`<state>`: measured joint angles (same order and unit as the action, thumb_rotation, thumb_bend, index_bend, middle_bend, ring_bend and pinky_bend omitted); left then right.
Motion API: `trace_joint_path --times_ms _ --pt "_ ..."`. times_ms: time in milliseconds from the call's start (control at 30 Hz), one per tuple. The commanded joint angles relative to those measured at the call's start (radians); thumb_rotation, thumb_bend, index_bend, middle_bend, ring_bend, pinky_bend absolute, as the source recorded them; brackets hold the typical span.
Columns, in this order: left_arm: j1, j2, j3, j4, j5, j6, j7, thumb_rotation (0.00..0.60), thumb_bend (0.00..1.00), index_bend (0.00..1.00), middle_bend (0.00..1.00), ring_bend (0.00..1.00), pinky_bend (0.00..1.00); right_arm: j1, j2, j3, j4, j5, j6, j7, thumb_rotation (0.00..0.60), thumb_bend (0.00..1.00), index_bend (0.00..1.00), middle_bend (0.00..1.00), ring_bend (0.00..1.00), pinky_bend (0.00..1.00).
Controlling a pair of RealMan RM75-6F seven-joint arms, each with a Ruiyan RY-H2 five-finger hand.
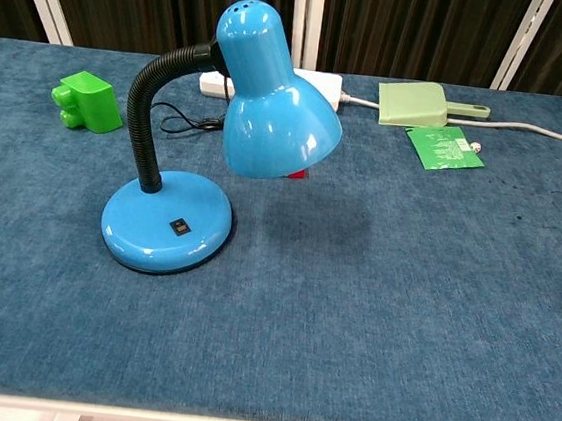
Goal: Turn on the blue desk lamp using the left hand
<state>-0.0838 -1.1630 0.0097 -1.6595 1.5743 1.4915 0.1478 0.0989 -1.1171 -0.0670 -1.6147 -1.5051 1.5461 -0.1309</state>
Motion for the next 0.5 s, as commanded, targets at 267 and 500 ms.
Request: trace_joint_path --times_ms 267,500 --pt "-0.001 -0.001 0.004 -0.008 0.007 -0.003 0.001 0.6 0.0 0.05 0.0 0.0 0.0 -0.009 0.001 0.021 -0.006 -0.01 -0.015 0.007 0.6 0.09 0.0 0.0 0.0 0.0" --pt "-0.007 0.0 0.021 -0.026 0.032 -0.017 -0.005 0.6 0.0 0.05 0.0 0.0 0.0 -0.013 0.01 0.043 -0.012 -0.015 -0.013 0.033 0.6 0.09 0.0 0.0 0.0 0.0"
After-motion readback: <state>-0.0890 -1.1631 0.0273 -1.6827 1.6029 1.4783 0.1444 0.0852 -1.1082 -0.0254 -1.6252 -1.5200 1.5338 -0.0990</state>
